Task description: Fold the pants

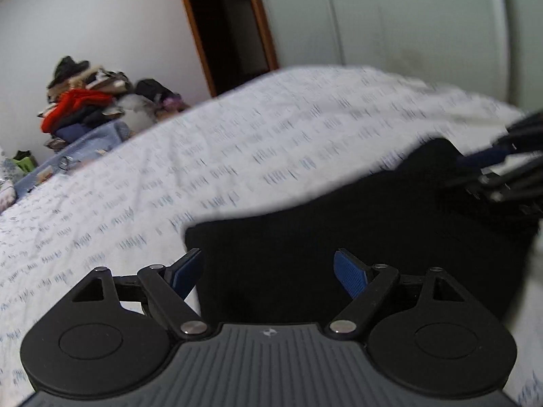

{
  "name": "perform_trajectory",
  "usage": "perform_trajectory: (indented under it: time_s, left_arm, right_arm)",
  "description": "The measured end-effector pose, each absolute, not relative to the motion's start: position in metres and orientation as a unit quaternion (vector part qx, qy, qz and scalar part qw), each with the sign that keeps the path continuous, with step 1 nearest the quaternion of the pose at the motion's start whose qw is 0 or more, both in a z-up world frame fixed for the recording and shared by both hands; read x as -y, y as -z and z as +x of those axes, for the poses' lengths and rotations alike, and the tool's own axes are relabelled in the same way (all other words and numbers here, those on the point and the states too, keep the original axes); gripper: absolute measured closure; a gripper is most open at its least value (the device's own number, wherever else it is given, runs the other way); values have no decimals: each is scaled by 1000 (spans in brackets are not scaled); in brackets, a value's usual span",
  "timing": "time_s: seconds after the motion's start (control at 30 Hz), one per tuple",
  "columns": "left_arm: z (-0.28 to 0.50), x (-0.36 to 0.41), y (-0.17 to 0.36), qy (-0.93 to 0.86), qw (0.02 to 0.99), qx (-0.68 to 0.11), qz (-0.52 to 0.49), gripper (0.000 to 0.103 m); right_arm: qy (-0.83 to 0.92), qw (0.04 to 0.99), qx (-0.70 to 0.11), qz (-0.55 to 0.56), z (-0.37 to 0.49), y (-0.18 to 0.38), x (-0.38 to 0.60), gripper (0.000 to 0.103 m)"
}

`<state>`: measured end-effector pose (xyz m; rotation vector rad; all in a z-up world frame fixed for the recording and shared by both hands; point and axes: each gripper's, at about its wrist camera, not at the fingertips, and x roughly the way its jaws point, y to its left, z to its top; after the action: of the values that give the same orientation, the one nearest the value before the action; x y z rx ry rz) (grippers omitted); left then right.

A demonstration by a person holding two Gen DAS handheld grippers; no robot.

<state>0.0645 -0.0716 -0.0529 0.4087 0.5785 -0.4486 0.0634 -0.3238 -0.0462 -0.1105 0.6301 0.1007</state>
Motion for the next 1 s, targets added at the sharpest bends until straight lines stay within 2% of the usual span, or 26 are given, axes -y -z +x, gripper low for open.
perform_trajectory:
  time_s: [0.13,0.33,0.47,0.6,0.63,0.73,0.83,0.97,1.0]
  left_arm:
    - [54,77,58,190,919,-280,201,19]
    - [28,64,39,202,922,-297,148,19]
    - [11,66,57,196,914,-315,163,19]
    - [7,59,40,177,921,-322,127,19]
    - [6,56,36,171,923,-324,114,19]
    - [6,52,29,156,923,-341,83,19]
    - [6,51,27,136,919,-364,71,19]
    - [0,48,23,117,916,-377,66,19]
    - [-1,48,21,115,917,-377,66,19]
  right_arm:
    - [-31,946,-317,-58,53,68,327,66]
    - [-27,956,-284,-66,18,38,316,66]
    - [-27,945,-321,-60,11,68,317,64]
    - [-10,952,-303,-45,2,65,317,63]
    - [-3,957,-289,-34,-2,58,317,61]
    - [-3,968,-250,-8,-20,40,313,42]
    - [-8,970,-244,0,-35,33,305,34]
    - [-2,967,-256,-7,-51,32,287,7]
    - [-5,966,-257,-12,-55,32,282,3]
